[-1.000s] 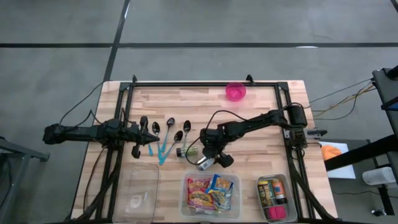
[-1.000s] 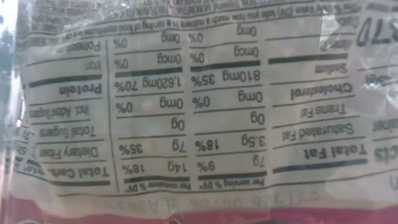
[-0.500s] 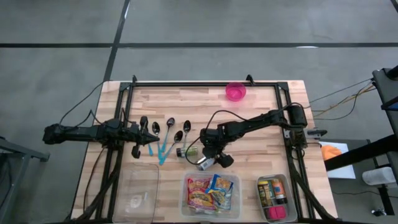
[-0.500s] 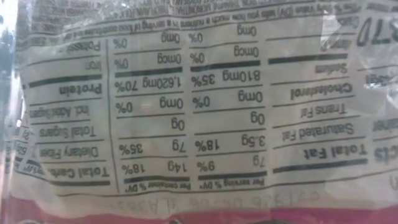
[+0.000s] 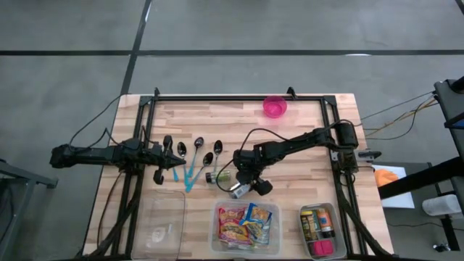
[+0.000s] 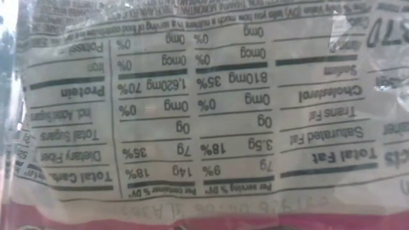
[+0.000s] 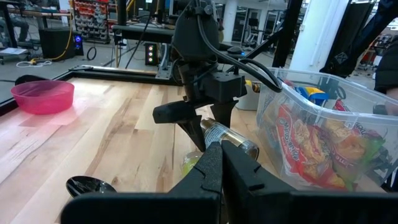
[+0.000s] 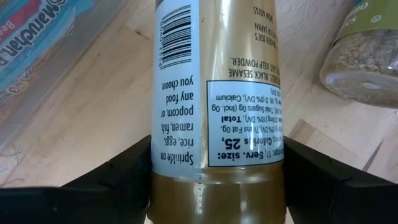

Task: Pick & Place Food Item
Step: Put the golden seasoning bottle into the gray bin

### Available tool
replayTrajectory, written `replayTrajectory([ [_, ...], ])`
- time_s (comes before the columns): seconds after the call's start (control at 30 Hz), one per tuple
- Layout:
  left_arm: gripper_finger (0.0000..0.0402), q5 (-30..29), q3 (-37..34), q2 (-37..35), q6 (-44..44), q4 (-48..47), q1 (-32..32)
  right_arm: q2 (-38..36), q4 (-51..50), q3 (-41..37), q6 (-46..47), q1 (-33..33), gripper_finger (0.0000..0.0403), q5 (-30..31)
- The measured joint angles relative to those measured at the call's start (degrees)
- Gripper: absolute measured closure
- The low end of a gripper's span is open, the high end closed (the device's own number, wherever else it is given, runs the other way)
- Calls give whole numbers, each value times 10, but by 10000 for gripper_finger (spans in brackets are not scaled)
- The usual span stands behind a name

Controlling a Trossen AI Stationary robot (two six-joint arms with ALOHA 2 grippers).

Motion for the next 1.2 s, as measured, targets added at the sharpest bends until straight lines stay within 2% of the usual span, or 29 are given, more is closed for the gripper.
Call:
replayTrajectory([
  [0.27,401,0,0,0,0,0,0,-9,-8,4,5,-1,129,1],
  [0.53,401,0,0,0,0,0,0,-65,-21,7,45,-16,129,4],
  [0.67,401,0,0,0,0,0,0,-100,-43,6,98,-24,129,8],
  [1.0,401,0,0,0,0,0,0,-208,-142,7,258,-29,129,83],
  [1.2,401,0,0,0,0,0,0,-278,-216,2,385,-28,129,121],
])
